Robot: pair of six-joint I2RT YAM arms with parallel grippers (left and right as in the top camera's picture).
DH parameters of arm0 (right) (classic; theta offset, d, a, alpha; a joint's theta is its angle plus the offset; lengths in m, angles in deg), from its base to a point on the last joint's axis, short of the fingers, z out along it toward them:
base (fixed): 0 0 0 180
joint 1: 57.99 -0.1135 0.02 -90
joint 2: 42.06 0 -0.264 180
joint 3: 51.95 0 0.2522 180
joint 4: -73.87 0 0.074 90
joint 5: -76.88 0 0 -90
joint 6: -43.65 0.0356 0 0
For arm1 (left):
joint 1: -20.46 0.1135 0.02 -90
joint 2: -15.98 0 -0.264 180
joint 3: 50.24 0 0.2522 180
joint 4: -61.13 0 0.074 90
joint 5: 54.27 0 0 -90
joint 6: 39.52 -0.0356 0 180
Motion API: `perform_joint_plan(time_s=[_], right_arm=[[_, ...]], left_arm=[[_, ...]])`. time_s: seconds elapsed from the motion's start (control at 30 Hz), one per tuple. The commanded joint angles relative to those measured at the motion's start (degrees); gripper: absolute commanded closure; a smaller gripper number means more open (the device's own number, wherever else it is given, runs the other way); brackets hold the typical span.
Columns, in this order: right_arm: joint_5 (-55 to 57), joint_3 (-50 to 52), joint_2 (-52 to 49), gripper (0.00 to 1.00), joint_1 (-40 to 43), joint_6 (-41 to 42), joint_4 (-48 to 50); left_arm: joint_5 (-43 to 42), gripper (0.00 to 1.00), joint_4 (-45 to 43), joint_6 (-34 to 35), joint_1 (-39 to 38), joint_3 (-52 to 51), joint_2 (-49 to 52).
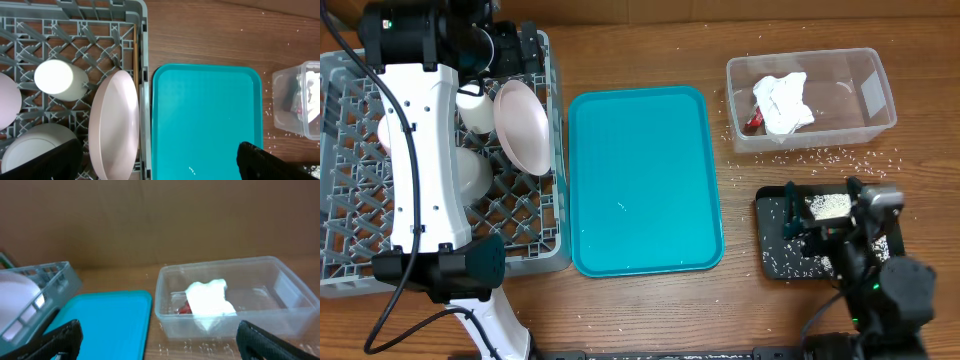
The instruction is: Sort waste into correct bins and load items into the dishwasher
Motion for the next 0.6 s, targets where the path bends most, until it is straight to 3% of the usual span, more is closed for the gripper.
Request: perform_joint_plan(time_s=[0.0,0.27,0.57], right_arm=[[-2.1,7.9,3.9,0.00,0.2,-2.1,7.6],[-0.4,22.2,9.6,0.00,0.2,-2.1,24.5],[1.9,26.3,15.3,0.00,1.5,-2.1,25.2]], left_arm=[[0.2,0.00,-0.2,0.4,-0.2,0.7,-0.2],[0.2,0.00,-0.2,0.4,-0.3,0.7,-0.2],[0.2,0.00,-0.2,0.4,-0.3,0.7,-0.2]])
